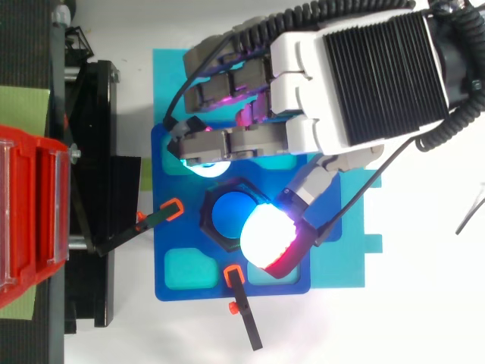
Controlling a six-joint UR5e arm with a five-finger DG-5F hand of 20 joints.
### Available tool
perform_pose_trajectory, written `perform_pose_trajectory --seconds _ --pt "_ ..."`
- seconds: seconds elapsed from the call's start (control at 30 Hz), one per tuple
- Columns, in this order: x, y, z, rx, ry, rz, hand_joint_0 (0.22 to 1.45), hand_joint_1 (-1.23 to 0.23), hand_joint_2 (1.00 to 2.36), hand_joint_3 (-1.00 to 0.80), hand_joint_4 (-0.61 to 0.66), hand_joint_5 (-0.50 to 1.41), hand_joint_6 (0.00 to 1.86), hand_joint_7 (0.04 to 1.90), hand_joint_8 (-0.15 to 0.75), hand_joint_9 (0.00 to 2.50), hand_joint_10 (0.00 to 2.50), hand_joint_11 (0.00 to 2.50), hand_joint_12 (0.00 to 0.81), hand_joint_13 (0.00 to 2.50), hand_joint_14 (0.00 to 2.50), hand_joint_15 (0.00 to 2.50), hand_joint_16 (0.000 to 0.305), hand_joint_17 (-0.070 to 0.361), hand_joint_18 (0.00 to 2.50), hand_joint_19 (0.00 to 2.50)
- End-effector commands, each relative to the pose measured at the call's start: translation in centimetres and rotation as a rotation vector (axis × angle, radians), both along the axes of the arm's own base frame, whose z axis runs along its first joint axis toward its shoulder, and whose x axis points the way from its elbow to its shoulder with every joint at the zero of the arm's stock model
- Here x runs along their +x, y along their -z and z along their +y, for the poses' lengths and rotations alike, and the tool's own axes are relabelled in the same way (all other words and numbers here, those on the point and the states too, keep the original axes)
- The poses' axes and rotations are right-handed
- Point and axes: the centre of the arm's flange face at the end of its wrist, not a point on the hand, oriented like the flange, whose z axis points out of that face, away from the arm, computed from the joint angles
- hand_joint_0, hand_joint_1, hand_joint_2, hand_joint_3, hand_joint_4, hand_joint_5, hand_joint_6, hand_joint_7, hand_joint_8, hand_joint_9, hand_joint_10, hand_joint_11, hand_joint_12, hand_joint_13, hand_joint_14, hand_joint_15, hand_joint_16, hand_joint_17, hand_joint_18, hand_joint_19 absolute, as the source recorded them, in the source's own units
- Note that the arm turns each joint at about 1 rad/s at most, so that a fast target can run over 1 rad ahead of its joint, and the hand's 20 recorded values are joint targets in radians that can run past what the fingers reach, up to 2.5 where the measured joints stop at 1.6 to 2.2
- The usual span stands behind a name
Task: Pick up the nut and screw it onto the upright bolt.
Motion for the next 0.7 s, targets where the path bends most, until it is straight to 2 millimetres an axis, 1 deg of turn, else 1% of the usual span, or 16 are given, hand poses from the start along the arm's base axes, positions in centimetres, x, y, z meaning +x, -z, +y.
perform_pose_trajectory --seconds 0.0,0.07,0.23,0.3,0.5,0.57,0.67 --pt "0.3 -1.3 -0.2 -0.007 -0.02 -0.001 0.48 -0.11 1.0 -0.5 0.22 0.0 0.51 1.14 0.239 1.42 0.0 0.07 0.183 1.01 0.0 0.03 0.03 0.067 0.74 0.24" --pt "0.4 -1.8 -0.2 -0.01 -0.032 0.009 0.48 -0.11 1.0 -0.5 0.25 -0.02 0.5 1.04 0.241 1.32 0.0 0.05 0.191 0.97 0.0 0.02 0.032 0.072 0.7 0.24" --pt "0.3 -1.6 -0.2 -0.011 -0.031 0.019 0.48 -0.11 1.0 -0.5 0.25 -0.04 0.5 0.92 0.233 1.28 0.0 0.03 0.192 0.95 0.0 0.02 0.032 0.073 0.7 0.24" --pt "0.4 -1.6 0.1 -0.01 -0.035 0.02 0.48 -0.11 1.0 -0.5 0.24 -0.04 0.5 0.87 0.23 1.27 0.0 0.02 0.194 0.94 0.0 0.01 0.033 0.074 0.69 0.23" --pt "0.5 -1.5 1.2 -0.009 -0.038 0.027 0.48 -0.11 1.0 -0.5 0.23 -0.05 0.5 0.83 0.228 1.25 0.0 0.0 0.196 0.91 0.0 0.01 0.033 0.075 0.66 0.23" --pt "0.4 -1.3 1.4 -0.007 -0.036 0.035 0.48 -0.11 1.0 -0.5 0.23 -0.05 0.5 0.83 0.227 1.24 0.0 0.0 0.195 0.91 0.0 0.01 0.033 0.075 0.66 0.22" --pt "0.4 -0.8 2.2 -0.004 -0.034 0.044 0.48 -0.11 1.0 -0.5 0.23 -0.05 0.5 0.83 0.227 1.23 0.0 0.0 0.197 0.91 0.0 0.01 0.034 0.076 0.66 0.22"
